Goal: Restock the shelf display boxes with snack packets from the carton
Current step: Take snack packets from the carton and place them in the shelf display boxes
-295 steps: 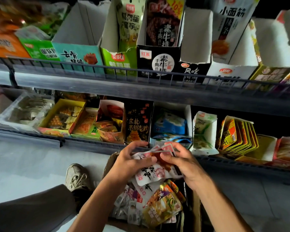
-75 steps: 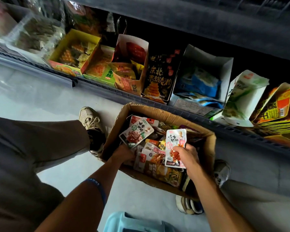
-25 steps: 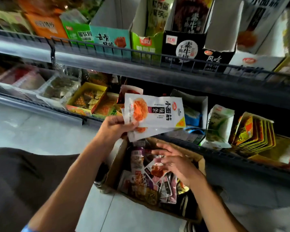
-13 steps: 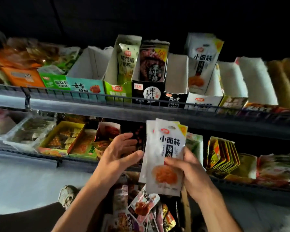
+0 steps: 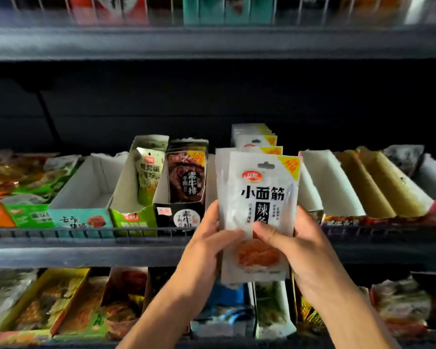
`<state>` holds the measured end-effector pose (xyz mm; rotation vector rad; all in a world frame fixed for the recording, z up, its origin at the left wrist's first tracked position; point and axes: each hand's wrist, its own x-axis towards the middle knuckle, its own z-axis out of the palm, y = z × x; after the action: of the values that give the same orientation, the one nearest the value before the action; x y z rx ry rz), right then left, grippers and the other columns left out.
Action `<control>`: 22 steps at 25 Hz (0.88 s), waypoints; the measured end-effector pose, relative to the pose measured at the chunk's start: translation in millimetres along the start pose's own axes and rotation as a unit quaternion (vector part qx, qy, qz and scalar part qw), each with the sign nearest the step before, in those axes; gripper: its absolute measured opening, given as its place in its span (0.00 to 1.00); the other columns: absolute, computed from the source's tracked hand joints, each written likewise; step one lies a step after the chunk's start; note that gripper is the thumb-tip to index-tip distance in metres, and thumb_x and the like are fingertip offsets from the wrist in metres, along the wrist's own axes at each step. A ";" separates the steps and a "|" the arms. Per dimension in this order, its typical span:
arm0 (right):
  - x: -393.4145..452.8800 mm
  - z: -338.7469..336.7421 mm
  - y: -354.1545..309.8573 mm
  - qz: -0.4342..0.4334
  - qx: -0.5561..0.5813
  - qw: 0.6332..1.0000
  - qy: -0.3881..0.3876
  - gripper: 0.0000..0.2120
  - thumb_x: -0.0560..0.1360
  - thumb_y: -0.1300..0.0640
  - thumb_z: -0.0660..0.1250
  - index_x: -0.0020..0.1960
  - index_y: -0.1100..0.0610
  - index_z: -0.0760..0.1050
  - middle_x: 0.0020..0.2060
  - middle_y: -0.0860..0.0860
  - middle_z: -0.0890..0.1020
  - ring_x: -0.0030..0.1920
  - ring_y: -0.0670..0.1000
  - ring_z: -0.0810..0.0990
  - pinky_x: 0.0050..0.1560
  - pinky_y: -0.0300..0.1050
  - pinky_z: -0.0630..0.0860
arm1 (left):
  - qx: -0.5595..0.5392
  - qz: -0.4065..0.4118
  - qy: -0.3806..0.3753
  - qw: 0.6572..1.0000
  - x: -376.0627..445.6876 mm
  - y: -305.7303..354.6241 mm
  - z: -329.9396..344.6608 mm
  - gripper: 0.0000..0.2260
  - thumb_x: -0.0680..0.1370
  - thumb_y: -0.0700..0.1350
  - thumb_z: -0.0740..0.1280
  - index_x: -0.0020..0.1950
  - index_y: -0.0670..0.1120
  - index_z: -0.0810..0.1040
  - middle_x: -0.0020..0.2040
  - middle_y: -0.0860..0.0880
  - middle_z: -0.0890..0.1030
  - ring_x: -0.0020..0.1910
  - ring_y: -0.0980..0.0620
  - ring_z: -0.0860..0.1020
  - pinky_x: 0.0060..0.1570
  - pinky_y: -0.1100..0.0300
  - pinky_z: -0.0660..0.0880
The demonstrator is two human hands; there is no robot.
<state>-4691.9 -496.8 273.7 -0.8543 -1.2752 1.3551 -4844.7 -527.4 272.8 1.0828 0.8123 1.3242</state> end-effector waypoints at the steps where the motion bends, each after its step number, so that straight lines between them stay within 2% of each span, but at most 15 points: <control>1: 7.4 -8.4 -4.3 0.000 0.030 1.000 0.009 0.25 0.66 0.62 0.74 0.62 0.52 0.76 0.53 0.52 0.86 0.53 0.54 0.85 0.50 0.52 0.81 | 0.012 0.010 0.012 1.000 11.0 4.6 0.9 0.20 0.75 0.34 0.68 0.64 0.50 0.76 0.56 0.43 0.84 0.54 0.42 0.83 0.50 0.49 0.82; 4: 21.8 -28.4 0.5 0.033 0.106 0.994 0.004 0.22 0.69 0.63 0.70 0.62 0.54 0.77 0.55 0.55 0.85 0.52 0.56 0.85 0.46 0.50 0.82 | 0.044 0.032 0.051 0.997 28.0 1.6 6.7 0.21 0.71 0.35 0.73 0.62 0.46 0.76 0.53 0.41 0.85 0.49 0.40 0.85 0.44 0.48 0.83; 7: 29.8 -40.9 13.5 0.051 0.199 0.978 0.019 0.21 0.73 0.62 0.66 0.65 0.53 0.77 0.57 0.56 0.84 0.55 0.57 0.84 0.47 0.51 0.83 | 0.002 0.000 0.055 0.998 34.0 -9.8 13.6 0.16 0.73 0.38 0.71 0.61 0.47 0.79 0.54 0.39 0.84 0.50 0.37 0.84 0.43 0.40 0.82; 9: 33.3 -47.3 20.2 0.053 0.225 0.972 0.046 0.21 0.73 0.61 0.66 0.66 0.54 0.76 0.58 0.57 0.83 0.56 0.58 0.84 0.47 0.51 0.82 | -0.005 0.005 0.080 0.997 39.2 -16.3 14.1 0.13 0.73 0.39 0.69 0.58 0.47 0.82 0.54 0.39 0.84 0.51 0.35 0.83 0.46 0.34 0.80; 12: 33.5 -51.4 21.6 0.038 0.200 0.977 0.058 0.21 0.75 0.62 0.65 0.67 0.54 0.76 0.60 0.56 0.82 0.58 0.58 0.82 0.48 0.51 0.80 | -0.012 -0.003 0.077 0.997 41.9 -16.8 16.5 0.12 0.73 0.43 0.69 0.56 0.47 0.82 0.53 0.40 0.85 0.51 0.36 0.83 0.52 0.37 0.80; 14: 31.7 -50.4 20.8 0.019 0.194 0.980 0.037 0.23 0.76 0.64 0.63 0.69 0.49 0.74 0.61 0.54 0.82 0.60 0.57 0.82 0.51 0.54 0.81 | 0.012 -0.017 0.054 0.998 41.8 -16.8 18.8 0.16 0.72 0.44 0.70 0.59 0.47 0.79 0.52 0.42 0.85 0.49 0.40 0.85 0.46 0.43 0.82; 17: 30.7 -47.2 13.4 0.017 0.187 0.982 -0.023 0.25 0.78 0.62 0.61 0.70 0.42 0.70 0.63 0.52 0.81 0.63 0.57 0.80 0.61 0.62 0.76 | 0.021 0.012 0.065 0.998 41.6 -12.9 17.7 0.21 0.72 0.37 0.71 0.63 0.51 0.74 0.53 0.45 0.85 0.49 0.42 0.85 0.42 0.52 0.82; 20: 40.4 -44.5 -3.0 0.044 0.046 0.995 -0.073 0.24 0.77 0.58 0.64 0.69 0.38 0.70 0.61 0.47 0.82 0.64 0.54 0.79 0.65 0.61 0.73 | 0.056 0.020 0.006 0.998 53.0 2.0 19.5 0.21 0.76 0.34 0.67 0.63 0.55 0.72 0.55 0.45 0.83 0.53 0.43 0.83 0.46 0.53 0.81; 22: 59.4 -39.4 -20.2 0.010 -0.022 0.998 -0.057 0.23 0.78 0.60 0.64 0.67 0.38 0.71 0.58 0.44 0.83 0.62 0.52 0.80 0.65 0.60 0.73 | 0.115 0.054 -0.032 0.991 77.0 20.2 21.2 0.22 0.77 0.30 0.62 0.65 0.52 0.70 0.56 0.45 0.82 0.53 0.45 0.82 0.48 0.53 0.81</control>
<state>-4662.1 -432.5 295.2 -0.8309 -1.3913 1.4131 -4823.0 -456.1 307.9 1.3605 0.8831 1.2999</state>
